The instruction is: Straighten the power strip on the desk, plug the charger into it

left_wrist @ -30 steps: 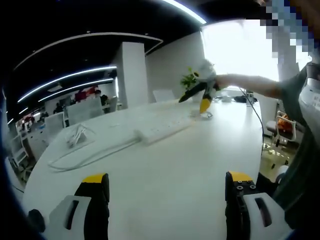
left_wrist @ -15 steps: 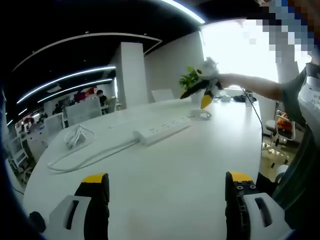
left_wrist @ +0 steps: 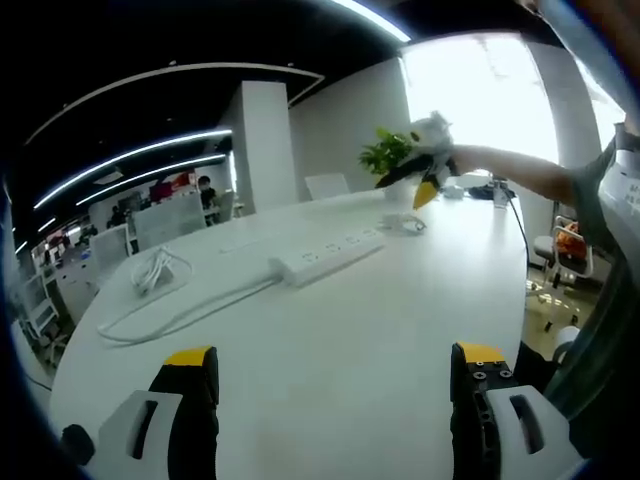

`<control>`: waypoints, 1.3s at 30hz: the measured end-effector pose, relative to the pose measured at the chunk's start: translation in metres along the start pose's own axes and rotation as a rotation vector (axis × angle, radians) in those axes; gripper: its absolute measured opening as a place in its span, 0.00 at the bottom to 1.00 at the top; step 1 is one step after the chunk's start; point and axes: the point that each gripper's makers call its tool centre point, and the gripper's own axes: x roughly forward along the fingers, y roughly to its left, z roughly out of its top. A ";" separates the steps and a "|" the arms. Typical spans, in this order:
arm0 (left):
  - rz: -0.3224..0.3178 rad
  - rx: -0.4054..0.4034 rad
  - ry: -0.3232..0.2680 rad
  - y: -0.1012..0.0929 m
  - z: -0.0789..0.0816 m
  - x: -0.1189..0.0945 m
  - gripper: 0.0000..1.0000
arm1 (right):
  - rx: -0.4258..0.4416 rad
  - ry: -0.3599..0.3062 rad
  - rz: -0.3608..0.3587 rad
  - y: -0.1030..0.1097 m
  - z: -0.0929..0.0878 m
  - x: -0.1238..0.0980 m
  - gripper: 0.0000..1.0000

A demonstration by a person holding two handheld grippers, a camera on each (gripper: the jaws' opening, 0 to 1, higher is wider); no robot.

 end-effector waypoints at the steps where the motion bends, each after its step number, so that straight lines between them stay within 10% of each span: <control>1: 0.004 0.000 0.005 0.001 -0.001 0.000 1.00 | 0.004 -0.008 -0.012 -0.002 0.000 -0.002 1.00; 39: 0.027 0.008 0.023 0.007 -0.005 0.000 1.00 | 0.169 -0.148 -0.208 -0.027 -0.032 -0.055 1.00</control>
